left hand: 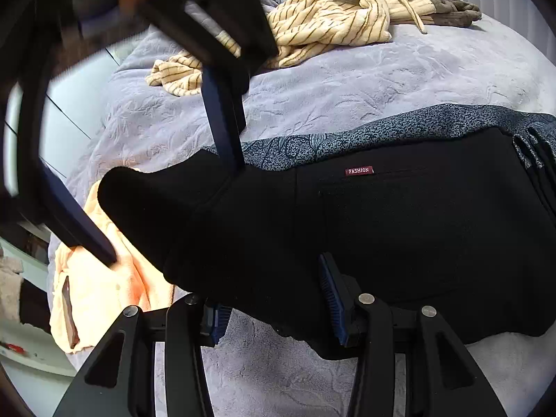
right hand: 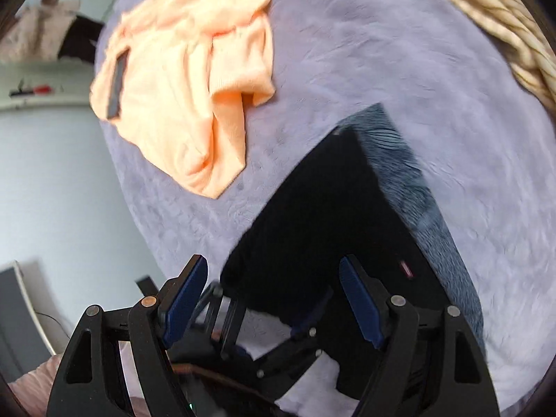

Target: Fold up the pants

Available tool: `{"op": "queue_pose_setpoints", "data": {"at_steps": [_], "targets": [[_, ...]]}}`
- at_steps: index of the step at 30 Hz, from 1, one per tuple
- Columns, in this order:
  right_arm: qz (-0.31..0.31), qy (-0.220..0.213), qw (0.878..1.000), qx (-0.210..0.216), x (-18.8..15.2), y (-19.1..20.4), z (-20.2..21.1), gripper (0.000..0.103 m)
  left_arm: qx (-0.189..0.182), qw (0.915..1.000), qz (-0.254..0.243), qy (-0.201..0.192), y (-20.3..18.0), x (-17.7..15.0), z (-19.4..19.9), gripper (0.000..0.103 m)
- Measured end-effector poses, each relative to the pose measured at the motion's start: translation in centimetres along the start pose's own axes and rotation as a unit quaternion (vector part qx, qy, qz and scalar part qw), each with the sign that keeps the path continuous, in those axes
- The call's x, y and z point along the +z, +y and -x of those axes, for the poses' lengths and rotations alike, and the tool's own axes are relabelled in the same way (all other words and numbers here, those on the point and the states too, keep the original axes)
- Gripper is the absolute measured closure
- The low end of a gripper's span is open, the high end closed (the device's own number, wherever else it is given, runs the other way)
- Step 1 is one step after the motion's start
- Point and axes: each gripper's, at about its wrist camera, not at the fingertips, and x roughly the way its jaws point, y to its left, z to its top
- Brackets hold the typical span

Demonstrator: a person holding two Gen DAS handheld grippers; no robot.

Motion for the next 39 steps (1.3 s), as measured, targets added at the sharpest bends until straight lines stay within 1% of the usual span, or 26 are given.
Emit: {"op": "queue_pose_setpoints", "data": {"at_steps": [2, 3, 4, 5, 7, 9, 11, 12, 14, 15, 17, 18, 21, 23, 26, 27, 28, 30, 32, 34, 35, 36, 37, 38, 39], "targets": [[0.01, 0.024, 0.999, -0.025, 0.7, 0.5, -1.7, 0.023, -0.001, 1.0, 0.001, -0.001, 0.1, -0.1, 0.3, 0.056], [0.012, 0.031, 0.999, -0.035, 0.9, 0.4, -2.4, 0.032, -0.008, 1.0, 0.002, 0.001, 0.2, 0.0, 0.4, 0.056], [0.007, 0.03, 0.999, -0.033, 0.9, 0.0, -2.6, 0.075, -0.014, 0.9999, 0.001, -0.006, 0.3, 0.0, 0.9, 0.056], [-0.009, 0.021, 0.999, -0.024, 0.5, -0.8, -2.2, 0.082, -0.016, 0.9997, -0.005, -0.02, 0.2, 0.2, 1.7, 0.056], [-0.023, -0.014, 1.0, 0.003, -0.9, -2.1, -0.4, 0.084, -0.023, 0.9986, -0.021, -0.042, -0.5, 1.1, 3.4, 0.056], [-0.038, -0.049, 0.997, 0.04, -3.4, -3.8, 2.0, 0.084, -0.035, 0.9968, -0.027, -0.066, -1.0, 2.2, 5.3, 0.055], [-0.052, -0.084, 0.993, 0.07, -6.2, -5.5, 4.3, 0.084, -0.054, 0.994, -0.03, -0.09, -1.7, 3.7, 7.4, 0.055], [-0.065, -0.107, 0.988, 0.088, -8.0, -6.6, 5.6, 0.084, -0.064, 0.9923, -0.033, -0.101, -2.1, 4.4, 8.4, 0.055], [-0.094, -0.151, 0.976, 0.123, -11.8, -9.0, 7.9, 0.084, -0.087, 0.9879, -0.043, -0.121, -3.5, 5.8, 10.4, 0.055], [-0.11, -0.175, 0.968, 0.139, -14.0, -10.2, 8.9, 0.084, -0.097, 0.9853, -0.051, -0.131, -4.3, 6.4, 11.4, 0.055], [-0.138, -0.217, 0.952, 0.167, -18.2, -12.7, 10.7, 0.084, -0.117, 0.9786, -0.074, -0.152, -6.4, 7.2, 13.3, 0.055], [-0.156, -0.242, 0.94, 0.181, -21.2, -14.2, 11.5, 0.084, -0.126, 0.975, -0.088, -0.16, -7.6, 7.5, 14.2, 0.055], [-0.197, -0.292, 0.914, 0.201, -28.3, -17.8, 12.7, 0.084, -0.161, 0.9633, -0.128, -0.173, -11.7, 8.4, 15.9, 0.055], [-0.22, -0.314, 0.9, 0.206, -32.4, -20.2, 12.7, 0.084, -0.182, 0.9542, -0.16, -0.175, -15.1, 8.5, 16.6, 0.055], [-0.273, -0.342, 0.872, 0.22, -39.4, -24.3, 11.0, 0.084, -0.205, 0.9398, -0.215, -0.169, -20.8, 7.8, 17.1, 0.055], [-0.293, -0.347, 0.862, 0.226, -41.7, -25.7, 10.0, 0.084, -0.21, 0.9363, -0.229, -0.164, -22.7, 7.8, 17.1, 0.055], [-0.312, -0.348, 0.854, 0.228, -43.8, -27.0, 8.9, 0.084, -0.216, 0.9325, -0.245, -0.154, -24.8, 7.2, 16.7, 0.055], [-0.351, -0.342, 0.841, 0.228, -47.1, -29.2, 5.6, 0.084, -0.224, 0.9275, -0.269, -0.13, -27.6, 5.9, 15.4, 0.055], [-0.381, -0.327, 0.834, 0.228, -48.8, -30.9, 2.4, 0.084, -0.234, 0.9273, -0.276, -0.096, -29.4, 5.6, 14.2, 0.055], [-0.408, -0.31, 0.829, 0.226, -49.7, -32.6, -0.9, 0.084, -0.239, 0.9297, -0.273, -0.064, -29.6, 5.2, 13.1, 0.055], [-0.417, -0.302, 0.827, 0.225, -49.9, -33.2, -2.2, 0.084, -0.242, 0.9298, -0.271, -0.056, -29.4, 5.1, 13.0, 0.055], [-0.425, -0.299, 0.825, 0.222, -50.0, -33.7, -3.4, 0.084, -0.247, 0.929, -0.271, -0.05, -29.1, 5.2, 13.0, 0.053], [-0.428, -0.299, 0.824, 0.222, -50.5, -34.0, -4.3, 0.081, -0.252, 0.9283, -0.269, -0.047, -28.4, 5.2, 13.1, 0.051], [-0.431, -0.302, 0.822, 0.219, -50.6, -34.1, -4.8, 0.08, -0.25, 0.9291, -0.268, -0.048, -28.6, 5.1, 13.3, 0.05], [-0.432, -0.305, 0.821, 0.215, -50.5, -34.1, -4.9, 0.079, -0.248, 0.9303, -0.266, -0.047, -27.8, 5.1, 13.4, 0.045]]}}
